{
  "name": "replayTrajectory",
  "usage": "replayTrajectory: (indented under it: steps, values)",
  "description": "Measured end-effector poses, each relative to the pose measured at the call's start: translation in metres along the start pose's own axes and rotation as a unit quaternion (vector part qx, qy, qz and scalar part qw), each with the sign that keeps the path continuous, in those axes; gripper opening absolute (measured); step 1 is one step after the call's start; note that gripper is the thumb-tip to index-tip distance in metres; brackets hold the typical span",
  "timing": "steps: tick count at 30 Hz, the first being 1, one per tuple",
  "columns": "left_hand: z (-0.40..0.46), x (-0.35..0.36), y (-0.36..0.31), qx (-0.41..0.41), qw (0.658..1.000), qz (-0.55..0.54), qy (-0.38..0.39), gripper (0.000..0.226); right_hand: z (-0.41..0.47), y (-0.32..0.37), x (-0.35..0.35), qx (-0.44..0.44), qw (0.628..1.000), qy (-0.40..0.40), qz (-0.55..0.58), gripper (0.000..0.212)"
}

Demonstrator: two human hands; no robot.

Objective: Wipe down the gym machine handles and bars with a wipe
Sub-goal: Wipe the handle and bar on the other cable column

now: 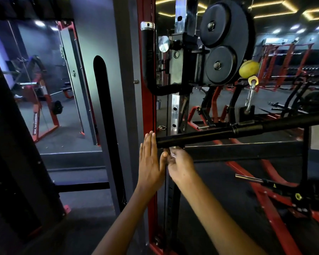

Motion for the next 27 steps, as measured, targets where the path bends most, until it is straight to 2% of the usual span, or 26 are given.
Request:
replayTrajectory:
  steps: [2, 6, 8, 11, 14, 15, 17, 18, 19, 20, 21, 22, 23, 24, 25, 26, 27]
  values:
    - [0.000, -0.004, 0.002, 0.011, 1.000, 0.008, 0.011, 0.073, -0.002, 0.019, -0.007, 0.017, 1.000, 0.015, 0.010, 0.021]
    - [-0.002, -0.008, -0.002, 0.027, 0.999, -0.020, 0.010, 0.070, -0.017, 0.067, -0.034, -0.076, 0.993, -0.013, 0.090, 0.026]
    - [-0.005, -0.005, -0.004, 0.013, 0.998, -0.057, -0.002, 0.072, -0.016, 0.042, -0.024, -0.068, 0.996, -0.003, 0.052, 0.025]
    - [-0.007, -0.003, -0.008, 0.016, 0.998, -0.065, -0.010, 0.076, -0.013, -0.011, 0.004, 0.003, 0.998, 0.020, -0.056, 0.021]
    - [-0.006, -0.005, -0.010, 0.038, 0.999, -0.039, -0.006, 0.075, -0.019, -0.009, -0.002, 0.022, 0.993, -0.008, -0.114, 0.024]
    - [-0.006, -0.006, -0.010, 0.039, 0.998, -0.039, -0.004, 0.076, -0.023, 0.003, -0.011, -0.006, 0.993, -0.023, -0.120, 0.024]
    - [-0.005, -0.005, -0.010, 0.031, 0.998, -0.049, -0.002, 0.077, -0.037, 0.041, -0.034, -0.147, 0.978, -0.083, -0.118, 0.020]
    - [-0.005, -0.003, -0.010, 0.025, 0.998, -0.055, -0.002, 0.078, -0.051, 0.064, -0.043, -0.251, 0.953, -0.118, -0.126, 0.023]
    - [-0.005, -0.002, -0.010, 0.020, 0.998, -0.061, -0.003, 0.079, -0.068, 0.085, -0.043, -0.365, 0.904, -0.147, -0.165, 0.028]
    - [-0.006, 0.000, -0.011, 0.016, 0.997, -0.069, -0.006, 0.079, -0.084, 0.099, -0.032, -0.475, 0.831, -0.156, -0.245, 0.033]
    - [-0.006, 0.001, -0.012, 0.013, 0.997, -0.080, -0.009, 0.079, -0.092, 0.101, -0.011, -0.553, 0.742, -0.135, -0.355, 0.037]
    - [-0.005, 0.002, -0.013, 0.012, 0.996, -0.093, -0.012, 0.079, -0.089, 0.090, 0.013, -0.586, 0.650, -0.091, -0.476, 0.042]
    - [-0.005, 0.002, -0.013, 0.013, 0.994, -0.106, -0.015, 0.079, -0.079, 0.070, 0.033, -0.582, 0.555, -0.042, -0.592, 0.046]
    - [-0.004, 0.003, -0.012, 0.013, 0.993, -0.117, -0.017, 0.079, -0.066, 0.049, 0.041, -0.565, 0.464, -0.006, -0.682, 0.049]
    - [-0.004, 0.004, -0.011, 0.014, 0.992, -0.124, -0.017, 0.080, -0.058, 0.036, 0.041, -0.558, 0.389, 0.004, -0.733, 0.051]
    - [-0.004, 0.006, -0.009, 0.011, 0.992, -0.128, -0.014, 0.081, -0.056, 0.038, 0.036, -0.562, 0.348, -0.005, -0.750, 0.051]
    - [-0.004, 0.008, -0.007, 0.008, 0.992, -0.129, -0.008, 0.081, -0.055, 0.050, 0.028, -0.571, 0.337, -0.026, -0.748, 0.051]
Point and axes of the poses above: each hand's wrist, its own z-axis towards the middle knuckle, its own x-axis out of the palm, y = z × x, the point moved 9 cm from there along z, towards the middle knuckle, and after that the axes turned 9 degrees about x, right-handed, at the moved point
